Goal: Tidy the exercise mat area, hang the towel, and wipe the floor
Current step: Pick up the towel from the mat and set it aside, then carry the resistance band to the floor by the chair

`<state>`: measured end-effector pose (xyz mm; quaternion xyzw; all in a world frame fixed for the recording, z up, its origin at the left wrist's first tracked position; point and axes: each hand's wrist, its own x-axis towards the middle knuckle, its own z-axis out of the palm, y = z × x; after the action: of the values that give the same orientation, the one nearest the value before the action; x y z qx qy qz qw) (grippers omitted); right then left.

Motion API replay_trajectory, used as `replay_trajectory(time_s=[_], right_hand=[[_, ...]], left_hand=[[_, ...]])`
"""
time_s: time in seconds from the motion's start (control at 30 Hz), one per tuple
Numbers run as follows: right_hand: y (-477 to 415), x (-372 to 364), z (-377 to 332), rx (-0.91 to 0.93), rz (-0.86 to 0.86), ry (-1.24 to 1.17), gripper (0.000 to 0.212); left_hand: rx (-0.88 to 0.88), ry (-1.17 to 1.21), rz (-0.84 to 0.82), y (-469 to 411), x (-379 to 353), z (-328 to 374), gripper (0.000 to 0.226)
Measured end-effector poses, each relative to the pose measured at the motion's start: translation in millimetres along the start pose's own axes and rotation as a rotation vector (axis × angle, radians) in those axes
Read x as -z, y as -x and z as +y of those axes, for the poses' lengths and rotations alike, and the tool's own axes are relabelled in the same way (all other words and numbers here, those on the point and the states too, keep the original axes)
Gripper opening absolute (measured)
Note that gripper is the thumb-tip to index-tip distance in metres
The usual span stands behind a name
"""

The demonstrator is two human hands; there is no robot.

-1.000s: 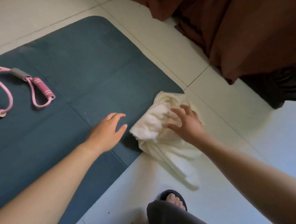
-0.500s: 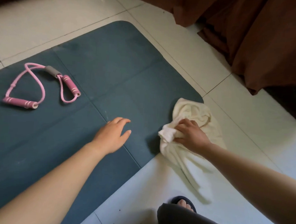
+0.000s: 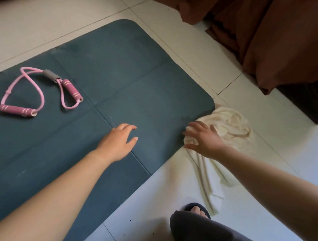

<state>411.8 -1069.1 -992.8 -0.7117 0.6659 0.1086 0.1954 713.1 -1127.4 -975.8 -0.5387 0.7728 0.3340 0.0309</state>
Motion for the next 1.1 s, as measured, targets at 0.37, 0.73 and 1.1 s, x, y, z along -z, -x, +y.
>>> replay_trajectory(time_s=[0.37,0.73,1.1], right_hand=[[-94.1,50.4,-109.0,0.176,0.3,-0.262,0.051],[-205.4,80.1,-321.1,0.552,-0.109,-0.068,0.058],[-199.4,9.7,-357.9,0.311,-0.014,0.083,0.08]], left_hand=[[0.234,-0.066,0.142,34.5,76.9,-86.6,0.043],[0.418,-0.248,0.134,90.4,117.6,-183.4,0.047],[0.616,-0.02,0.098,118.1,43.4,-233.6,0.065]])
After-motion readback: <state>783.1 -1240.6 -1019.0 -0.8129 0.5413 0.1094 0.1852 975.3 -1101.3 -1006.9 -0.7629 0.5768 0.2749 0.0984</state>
